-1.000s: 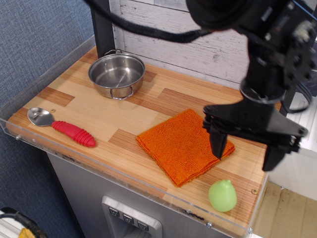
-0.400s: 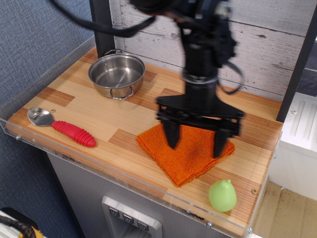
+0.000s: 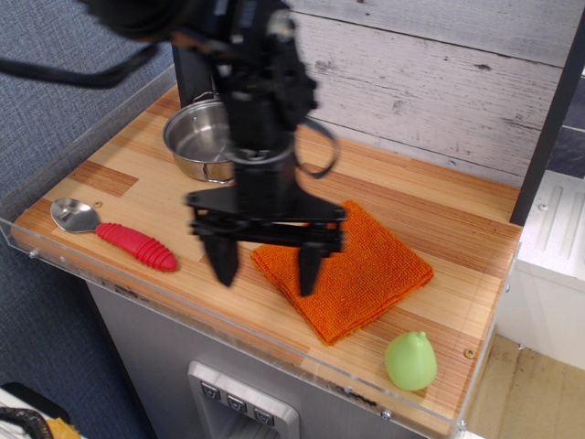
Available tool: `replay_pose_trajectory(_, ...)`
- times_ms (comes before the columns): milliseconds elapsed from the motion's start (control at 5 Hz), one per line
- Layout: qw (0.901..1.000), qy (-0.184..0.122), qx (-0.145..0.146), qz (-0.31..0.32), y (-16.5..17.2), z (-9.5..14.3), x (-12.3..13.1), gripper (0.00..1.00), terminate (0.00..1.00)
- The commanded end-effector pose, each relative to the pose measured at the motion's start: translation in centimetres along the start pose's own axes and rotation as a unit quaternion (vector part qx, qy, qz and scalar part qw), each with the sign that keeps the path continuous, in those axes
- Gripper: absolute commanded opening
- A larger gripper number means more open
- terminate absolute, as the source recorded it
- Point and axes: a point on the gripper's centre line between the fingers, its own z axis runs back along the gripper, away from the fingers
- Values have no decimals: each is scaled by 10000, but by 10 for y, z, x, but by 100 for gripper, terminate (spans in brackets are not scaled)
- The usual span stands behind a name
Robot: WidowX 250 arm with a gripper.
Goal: Move pear to lower right corner
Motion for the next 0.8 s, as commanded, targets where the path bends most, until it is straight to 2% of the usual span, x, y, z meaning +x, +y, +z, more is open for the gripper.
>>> replay_pose_trajectory(0, 9980, -67, 207, 590, 37, 12, -17, 100, 0)
replay_pose_trajectory(200, 9972, -128, 184, 716, 45, 15, -27, 100, 0)
replay_pose_trajectory(400, 9972, -128, 184, 716, 45, 15, -27, 100, 0)
replay_pose_trajectory(600, 9972, -128, 184, 716, 45, 15, -27, 100, 100)
